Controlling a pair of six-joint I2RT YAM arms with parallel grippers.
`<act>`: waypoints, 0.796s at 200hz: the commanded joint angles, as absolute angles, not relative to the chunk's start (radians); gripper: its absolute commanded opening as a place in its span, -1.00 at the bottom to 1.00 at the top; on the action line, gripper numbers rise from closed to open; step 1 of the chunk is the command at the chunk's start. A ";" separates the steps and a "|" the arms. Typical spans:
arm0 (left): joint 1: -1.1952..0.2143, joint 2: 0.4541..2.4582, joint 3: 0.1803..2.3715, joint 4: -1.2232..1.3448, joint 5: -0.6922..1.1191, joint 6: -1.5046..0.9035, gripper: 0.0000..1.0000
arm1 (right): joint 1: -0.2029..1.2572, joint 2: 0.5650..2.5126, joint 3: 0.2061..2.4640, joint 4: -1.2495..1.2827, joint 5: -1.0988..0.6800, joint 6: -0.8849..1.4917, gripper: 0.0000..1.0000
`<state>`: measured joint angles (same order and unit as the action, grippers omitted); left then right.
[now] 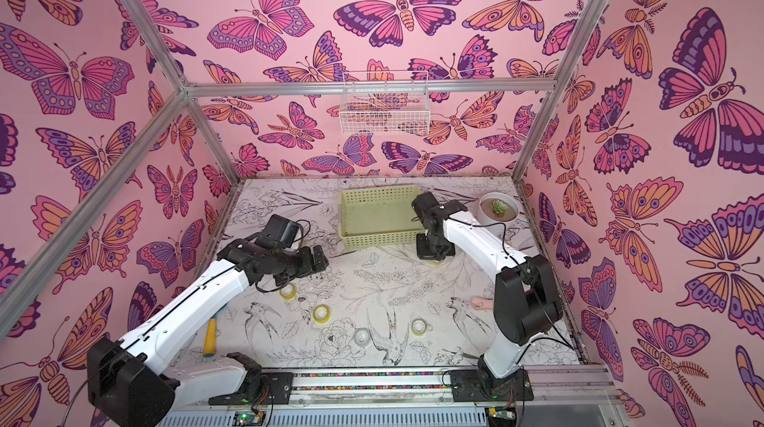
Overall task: Put the transparent tape into the storage box
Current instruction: Pick up the tape at the center of the board, then move the storage box to the center of the board.
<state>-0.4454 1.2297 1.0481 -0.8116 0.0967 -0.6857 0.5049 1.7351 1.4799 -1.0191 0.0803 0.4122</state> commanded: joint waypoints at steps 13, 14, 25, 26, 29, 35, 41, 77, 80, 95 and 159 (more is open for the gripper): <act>-0.448 1.185 1.029 -0.820 0.073 -0.686 1.00 | 0.511 1.885 1.706 -1.096 0.140 0.347 -1.00; -0.448 1.184 1.028 -0.820 0.072 -0.686 1.00 | 0.511 1.891 1.710 -1.097 0.141 0.346 -1.00; -0.446 1.175 1.023 -0.819 0.069 -0.690 1.00 | 0.510 1.946 1.792 -1.101 0.149 0.333 -1.00; -0.446 1.174 1.022 -0.819 0.069 -0.690 1.00 | 0.510 1.953 1.799 -1.102 0.150 0.332 -1.00; -0.446 1.171 1.022 -0.820 0.069 -0.689 1.00 | 0.510 1.969 1.821 -1.105 0.152 0.329 -1.00; -0.446 1.164 1.018 -0.821 0.069 -0.691 1.00 | 0.510 2.004 1.866 -1.111 0.155 0.323 -1.00; -0.446 1.161 1.016 -0.821 0.069 -0.693 1.00 | 0.511 2.038 1.907 -1.114 0.158 0.317 -1.00; -0.446 1.127 0.999 -0.822 0.066 -0.707 1.00 | 0.510 2.217 2.106 -1.124 0.130 0.302 -1.00; -0.446 1.124 0.998 -0.823 0.064 -0.707 1.00 | 0.510 2.230 2.118 -1.124 0.126 0.300 -1.00; -0.446 1.115 0.993 -0.822 0.057 -0.710 1.00 | 0.511 2.287 2.175 -1.126 0.102 0.292 -1.00; -0.446 1.131 1.000 -0.822 0.043 -0.708 1.00 | 0.554 2.306 2.126 -1.148 -0.002 0.281 -1.00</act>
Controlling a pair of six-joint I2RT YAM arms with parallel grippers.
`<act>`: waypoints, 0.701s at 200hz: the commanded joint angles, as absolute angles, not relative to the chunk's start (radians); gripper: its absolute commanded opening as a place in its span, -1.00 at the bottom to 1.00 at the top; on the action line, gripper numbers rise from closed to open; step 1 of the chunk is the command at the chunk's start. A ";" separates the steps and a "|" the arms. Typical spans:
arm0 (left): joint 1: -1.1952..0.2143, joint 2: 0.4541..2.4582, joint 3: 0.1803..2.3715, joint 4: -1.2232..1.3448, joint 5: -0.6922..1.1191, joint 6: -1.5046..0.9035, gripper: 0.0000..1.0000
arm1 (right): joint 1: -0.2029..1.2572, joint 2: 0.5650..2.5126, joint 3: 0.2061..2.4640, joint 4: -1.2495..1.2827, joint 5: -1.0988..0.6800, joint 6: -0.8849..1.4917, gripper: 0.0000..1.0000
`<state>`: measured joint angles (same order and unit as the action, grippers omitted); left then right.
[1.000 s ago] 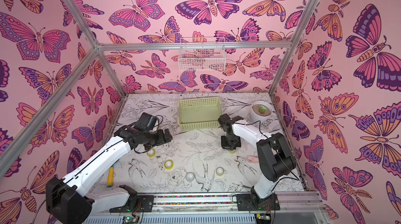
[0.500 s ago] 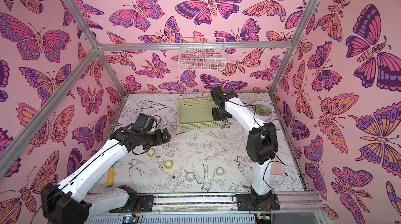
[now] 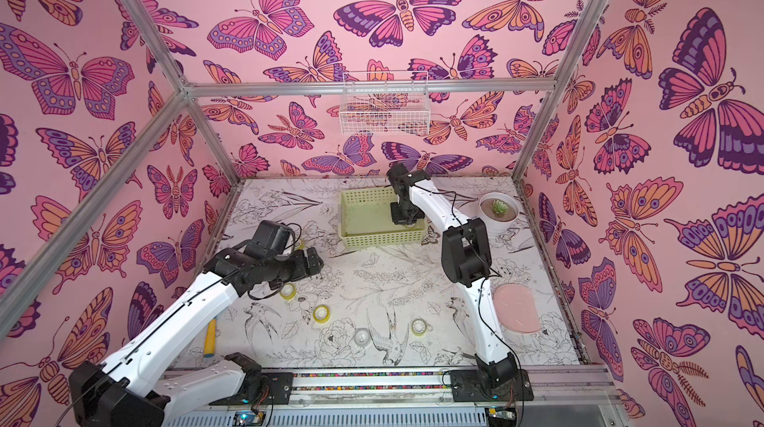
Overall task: Put the transparent tape into the storage box
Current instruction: Move the storage box to the center of the board.
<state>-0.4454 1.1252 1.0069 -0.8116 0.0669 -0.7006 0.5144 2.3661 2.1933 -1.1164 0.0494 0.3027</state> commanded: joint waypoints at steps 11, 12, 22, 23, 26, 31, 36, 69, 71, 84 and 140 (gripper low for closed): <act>-0.446 1.140 1.003 -0.821 0.042 -0.704 1.00 | 0.567 2.270 2.059 -1.133 -0.016 0.278 -1.00; -0.446 1.141 1.004 -0.821 0.041 -0.704 1.00 | 0.569 2.265 2.053 -1.132 -0.015 0.279 -1.00; -0.445 1.150 1.009 -0.821 0.044 -0.698 1.00 | 0.578 2.227 1.991 -1.121 -0.022 0.280 -1.00; -0.445 1.151 1.009 -0.821 0.044 -0.698 1.00 | 0.580 2.223 1.985 -1.120 -0.023 0.280 -1.00; -0.445 1.155 1.011 -0.821 0.046 -0.696 0.99 | 0.582 2.211 1.967 -1.116 -0.026 0.281 -1.00; -0.445 1.161 1.015 -0.821 0.046 -0.694 1.00 | 0.584 2.190 1.934 -1.111 -0.030 0.282 -1.00; -0.445 1.165 1.018 -0.821 0.046 -0.692 1.00 | 0.588 2.168 1.900 -1.103 -0.032 0.284 -1.00; -0.446 1.203 1.037 -0.819 0.049 -0.685 1.00 | 0.616 2.012 1.665 -1.048 -0.070 0.296 -1.00; -0.445 1.204 1.037 -0.820 0.049 -0.685 1.00 | 0.618 2.003 1.650 -1.046 -0.072 0.297 -1.00; -0.446 1.214 1.043 -0.819 0.055 -0.682 1.00 | 0.631 1.945 1.562 -1.034 -0.079 0.300 -1.00; -0.446 1.245 1.055 -0.814 0.070 -0.678 1.00 | 0.647 1.723 1.253 -1.036 -0.067 0.309 -1.00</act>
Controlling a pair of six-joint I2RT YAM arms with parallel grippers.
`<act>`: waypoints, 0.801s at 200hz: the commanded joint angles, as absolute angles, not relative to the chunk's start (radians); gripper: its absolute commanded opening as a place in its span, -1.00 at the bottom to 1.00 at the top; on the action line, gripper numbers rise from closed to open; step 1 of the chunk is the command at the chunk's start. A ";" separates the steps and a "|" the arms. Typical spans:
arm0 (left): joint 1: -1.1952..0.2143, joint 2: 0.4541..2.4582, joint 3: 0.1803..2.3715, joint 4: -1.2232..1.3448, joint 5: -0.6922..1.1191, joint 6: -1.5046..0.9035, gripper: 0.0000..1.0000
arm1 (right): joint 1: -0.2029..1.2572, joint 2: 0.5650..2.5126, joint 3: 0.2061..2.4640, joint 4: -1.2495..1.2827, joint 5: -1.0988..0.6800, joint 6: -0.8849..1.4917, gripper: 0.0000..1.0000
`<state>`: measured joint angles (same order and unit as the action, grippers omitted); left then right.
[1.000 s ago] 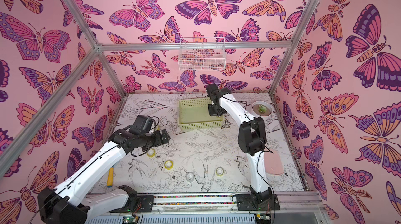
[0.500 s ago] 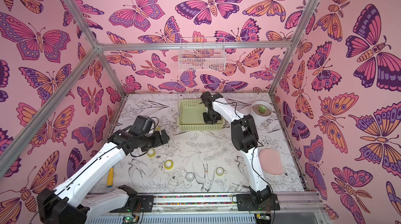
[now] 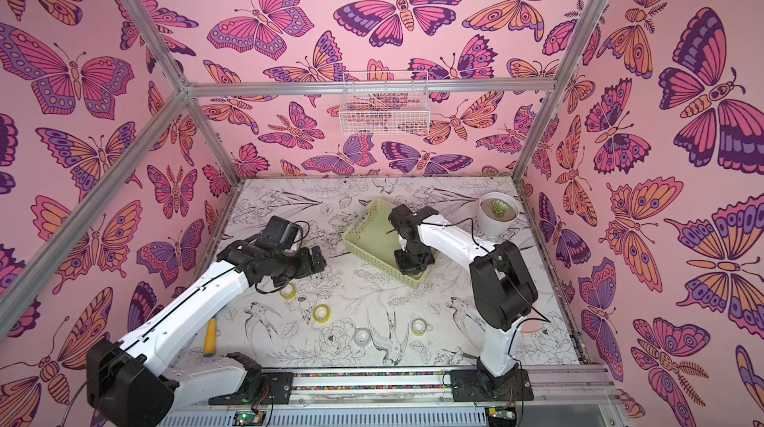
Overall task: Put the transparent tape into the storage box
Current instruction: Move the storage box to the center of the board, then place the tape in the storage box.
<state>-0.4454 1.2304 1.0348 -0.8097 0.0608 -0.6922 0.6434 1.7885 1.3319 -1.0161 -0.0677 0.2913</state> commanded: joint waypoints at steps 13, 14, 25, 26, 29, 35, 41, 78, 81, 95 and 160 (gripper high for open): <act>-0.446 1.249 1.058 -0.813 0.075 -0.678 1.00 | 0.647 1.686 1.213 -1.051 -0.064 0.300 -1.00; -0.446 1.249 1.058 -0.814 0.075 -0.678 1.00 | 0.647 1.683 1.210 -1.052 -0.062 0.299 -1.00; -0.446 1.249 1.058 -0.814 0.077 -0.678 1.00 | 0.647 1.653 1.184 -1.069 -0.038 0.291 -1.00; -0.446 1.249 1.058 -0.815 0.076 -0.678 1.00 | 0.647 1.653 1.182 -1.071 -0.034 0.290 -1.00; -0.446 1.248 1.057 -0.816 0.076 -0.679 1.00 | 0.647 1.646 1.176 -1.075 -0.020 0.289 -1.00; -0.446 1.247 1.056 -0.814 0.075 -0.678 1.00 | 0.647 1.631 1.167 -1.083 0.010 0.286 -1.00; -0.446 1.247 1.055 -0.814 0.075 -0.680 1.00 | 0.645 1.620 1.162 -1.084 0.038 0.281 -1.00; -0.446 1.243 1.048 -0.816 0.067 -0.688 1.00 | 0.632 1.649 1.280 -1.045 0.046 0.298 -1.00; -0.447 1.242 1.048 -0.815 0.066 -0.689 1.00 | 0.631 1.657 1.295 -1.042 0.043 0.301 -1.00; -0.446 1.232 1.044 -0.815 0.052 -0.704 1.00 | 0.618 1.713 1.366 -1.017 0.024 0.311 -1.00; -0.449 1.107 0.980 -0.808 -0.031 -0.720 1.00 | 0.593 2.089 1.730 -1.039 0.027 0.297 -1.00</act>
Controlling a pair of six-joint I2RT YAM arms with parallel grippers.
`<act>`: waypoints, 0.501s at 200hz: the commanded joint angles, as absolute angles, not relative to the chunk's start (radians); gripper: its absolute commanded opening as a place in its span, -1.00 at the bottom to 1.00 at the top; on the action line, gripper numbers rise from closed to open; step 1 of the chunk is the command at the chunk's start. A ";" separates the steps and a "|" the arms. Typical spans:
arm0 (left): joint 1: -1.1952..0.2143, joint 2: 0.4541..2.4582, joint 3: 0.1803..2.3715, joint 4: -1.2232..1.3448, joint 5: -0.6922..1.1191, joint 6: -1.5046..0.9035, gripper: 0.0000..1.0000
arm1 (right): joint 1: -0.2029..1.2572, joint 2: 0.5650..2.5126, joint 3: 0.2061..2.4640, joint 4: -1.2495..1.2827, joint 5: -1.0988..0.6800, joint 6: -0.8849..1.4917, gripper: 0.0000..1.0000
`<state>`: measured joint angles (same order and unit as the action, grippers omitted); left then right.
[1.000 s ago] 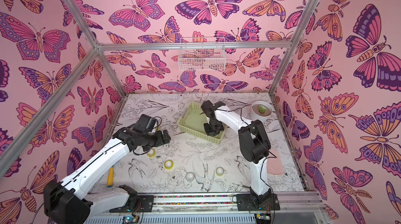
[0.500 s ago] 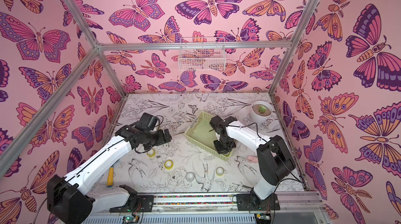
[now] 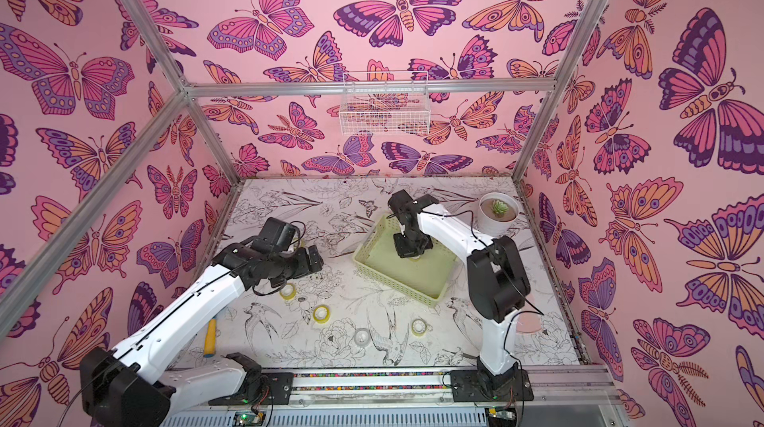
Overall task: Put the transparent tape into the storage box
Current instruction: Place the tape in the storage box.
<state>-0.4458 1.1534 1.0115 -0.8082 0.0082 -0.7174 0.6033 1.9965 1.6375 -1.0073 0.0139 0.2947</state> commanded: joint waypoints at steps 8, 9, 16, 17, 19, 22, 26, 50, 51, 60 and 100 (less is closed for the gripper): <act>-0.449 1.093 0.972 -0.809 -0.027 -0.721 1.00 | 0.585 2.118 1.760 -1.050 0.025 0.295 -1.00; -0.449 1.091 0.972 -0.809 -0.027 -0.721 1.00 | 0.584 2.121 1.763 -1.050 0.025 0.295 -1.00; -0.450 1.081 0.965 -0.809 -0.021 -0.721 1.00 | 0.576 2.138 1.776 -1.054 0.023 0.294 -1.00; -0.450 1.080 0.964 -0.809 -0.020 -0.722 1.00 | 0.574 2.139 1.777 -1.055 0.023 0.294 -1.00; -0.450 1.079 0.963 -0.809 -0.019 -0.721 1.00 | 0.572 2.142 1.779 -1.054 0.023 0.293 -1.00; -0.450 1.074 0.961 -0.809 -0.016 -0.721 1.00 | 0.569 2.145 1.780 -1.054 0.023 0.292 -1.00; -0.449 1.070 0.957 -0.808 -0.014 -0.721 1.00 | 0.564 2.148 1.781 -1.054 0.023 0.290 -1.00; -0.449 1.049 0.940 -0.807 -0.009 -0.727 1.00 | 0.535 2.151 1.757 -1.029 0.014 0.275 -0.97; -0.449 1.048 0.939 -0.807 -0.009 -0.727 1.00 | 0.534 2.150 1.754 -1.028 0.013 0.275 -0.96; -0.450 1.048 0.936 -0.807 -0.009 -0.727 1.00 | 0.525 2.146 1.740 -1.010 0.012 0.271 -0.87; -0.449 1.074 0.946 -0.807 0.024 -0.700 1.00 | 0.515 2.125 1.723 -0.990 -0.008 0.268 -0.21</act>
<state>-0.4454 1.0573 0.9501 -0.8078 0.0036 -0.7212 0.5110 2.1574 1.7336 -0.9936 0.0124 0.2794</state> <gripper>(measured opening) 0.998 0.325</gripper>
